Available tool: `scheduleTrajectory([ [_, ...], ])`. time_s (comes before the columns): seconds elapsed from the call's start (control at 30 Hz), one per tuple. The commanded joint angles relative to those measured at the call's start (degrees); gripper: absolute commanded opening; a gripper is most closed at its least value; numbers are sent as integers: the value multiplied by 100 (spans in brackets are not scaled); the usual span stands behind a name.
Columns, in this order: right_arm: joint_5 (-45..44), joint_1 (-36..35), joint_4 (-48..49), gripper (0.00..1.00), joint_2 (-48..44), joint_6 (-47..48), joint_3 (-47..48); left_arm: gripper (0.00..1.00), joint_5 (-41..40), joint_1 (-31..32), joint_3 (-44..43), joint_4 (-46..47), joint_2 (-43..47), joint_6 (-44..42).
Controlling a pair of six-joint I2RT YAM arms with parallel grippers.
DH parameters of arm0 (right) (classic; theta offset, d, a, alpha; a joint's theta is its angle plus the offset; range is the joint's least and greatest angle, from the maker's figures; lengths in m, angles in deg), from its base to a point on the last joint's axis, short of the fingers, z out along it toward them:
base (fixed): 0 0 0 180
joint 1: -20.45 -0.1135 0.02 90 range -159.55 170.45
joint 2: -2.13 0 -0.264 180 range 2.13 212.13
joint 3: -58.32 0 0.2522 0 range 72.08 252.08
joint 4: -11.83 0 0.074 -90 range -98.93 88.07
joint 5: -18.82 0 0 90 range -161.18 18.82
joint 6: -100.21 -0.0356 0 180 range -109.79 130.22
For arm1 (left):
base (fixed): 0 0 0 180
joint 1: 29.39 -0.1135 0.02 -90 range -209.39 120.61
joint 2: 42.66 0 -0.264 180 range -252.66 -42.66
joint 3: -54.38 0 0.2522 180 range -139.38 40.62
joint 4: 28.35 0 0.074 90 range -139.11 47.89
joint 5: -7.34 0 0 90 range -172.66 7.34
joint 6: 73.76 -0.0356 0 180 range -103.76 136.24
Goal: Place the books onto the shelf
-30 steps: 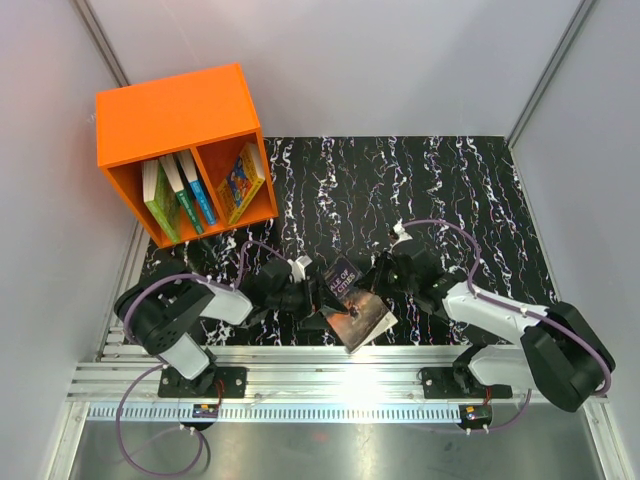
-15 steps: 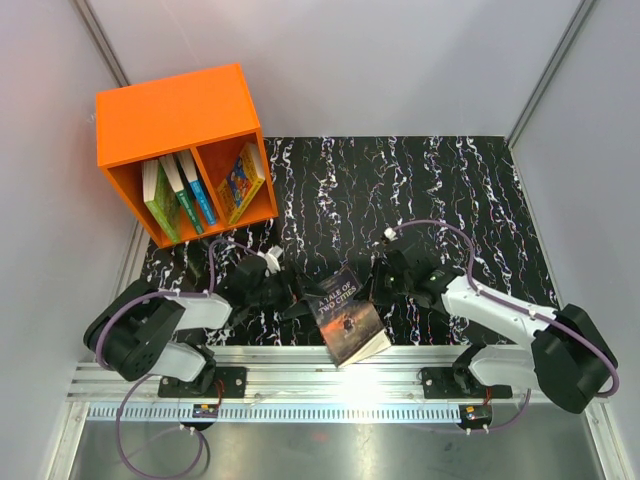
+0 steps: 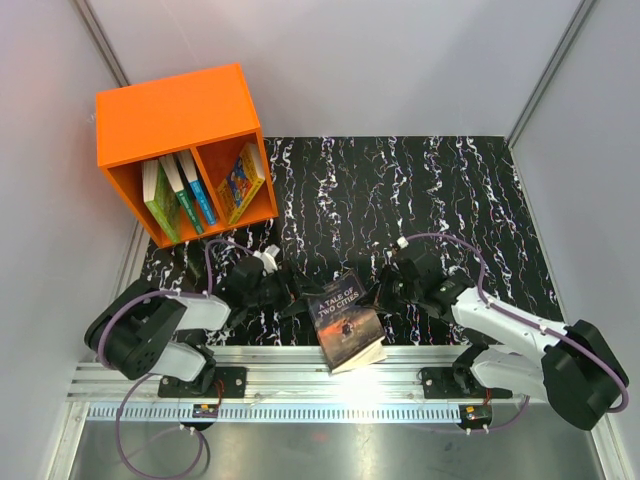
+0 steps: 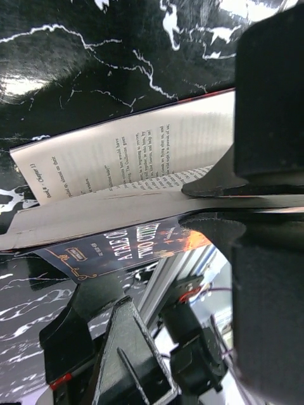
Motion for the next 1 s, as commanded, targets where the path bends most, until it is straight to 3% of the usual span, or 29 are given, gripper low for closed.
scheduleTrajectory([
  [0.0, 370, 29, 1044, 0, -71, -656, -18, 93, -70, -39, 151, 555, -234, 117],
  [0.13, -7, 29, 1220, 0, 78, -770, -80, 87, 36, -21, 335, 1074, -314, 512],
  [0.23, -43, 38, 1641, 0, 482, -771, -28, 75, 62, -30, 389, 1181, -305, 575],
  [0.37, 273, 38, 1888, 0, 1080, -639, 87, 49, 132, -4, 283, 1259, -367, 618],
  [0.47, 238, 29, 1871, 0, 1142, -560, 87, 37, 185, 101, 178, 1479, -419, 697],
  [0.5, 221, 46, 1853, 0, 1142, -533, 105, 23, 194, 171, 143, 1514, -420, 706],
  [0.6, 107, 47, 1643, 0, 1160, -481, 193, 0, 273, 242, 90, 1655, -420, 768],
  [0.73, -60, 38, 995, 0, 1160, -279, 508, 0, 317, 260, 2, 1455, -113, 585],
  [0.77, -122, 47, 748, 0, 1195, -148, 648, 0, 308, 251, -216, 670, 36, 392],
  [0.83, -314, 47, -127, 38, 1239, 274, 1167, 0, 20, 304, -673, -614, 668, -547],
  [0.87, -394, 38, -412, 53, 1222, 397, 1334, 0, -164, 365, -1232, -1943, 905, -933],
  [0.9, -482, 47, -693, 59, 1187, 607, 1501, 0, -549, 392, -1464, -2488, 1247, -1564],
  [0.97, -754, 38, -1379, 69, 1012, 784, 1940, 0, -868, 392, -2034, -3602, 1557, -2016],
])
